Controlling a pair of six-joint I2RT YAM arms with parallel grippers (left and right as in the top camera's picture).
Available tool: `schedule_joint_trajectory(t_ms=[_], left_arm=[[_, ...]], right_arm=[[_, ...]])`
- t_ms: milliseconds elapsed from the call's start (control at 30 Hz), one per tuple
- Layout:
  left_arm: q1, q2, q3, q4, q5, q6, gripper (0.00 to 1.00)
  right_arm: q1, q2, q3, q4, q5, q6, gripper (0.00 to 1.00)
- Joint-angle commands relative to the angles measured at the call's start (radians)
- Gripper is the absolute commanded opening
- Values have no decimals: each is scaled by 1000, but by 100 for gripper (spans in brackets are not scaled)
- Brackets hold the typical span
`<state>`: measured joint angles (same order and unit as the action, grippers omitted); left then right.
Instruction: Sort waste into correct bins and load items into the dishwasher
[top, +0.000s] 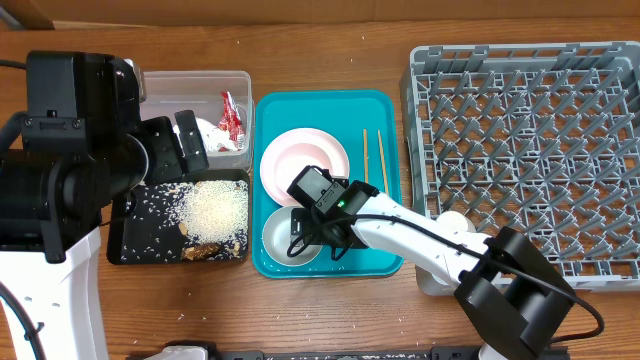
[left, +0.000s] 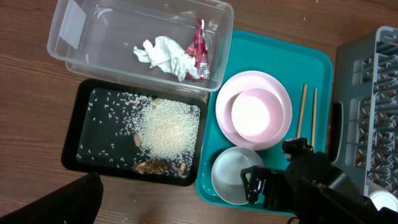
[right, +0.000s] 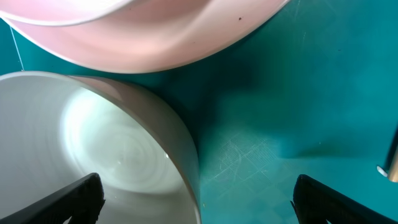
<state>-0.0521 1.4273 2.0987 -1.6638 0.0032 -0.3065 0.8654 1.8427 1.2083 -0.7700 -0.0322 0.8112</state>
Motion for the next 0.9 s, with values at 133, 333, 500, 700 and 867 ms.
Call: schedule_joint_trajectory(t_ms=[133, 333, 500, 700, 867], left_arm=[[3, 5, -3, 3, -7, 12, 100], [4, -83, -48, 5, -6, 12, 100], [8, -235, -297, 24, -35, 30, 100], [5, -489, -746, 561, -88, 24, 100], [5, -720, -1144, 927, 18, 76, 100]], right_arm=[[3, -35, 23, 5, 15, 0, 100], [3, -35, 23, 5, 15, 0, 100], [3, -35, 23, 5, 15, 0, 100], [3, -35, 23, 5, 15, 0, 100], [3, -35, 23, 5, 16, 0, 100]])
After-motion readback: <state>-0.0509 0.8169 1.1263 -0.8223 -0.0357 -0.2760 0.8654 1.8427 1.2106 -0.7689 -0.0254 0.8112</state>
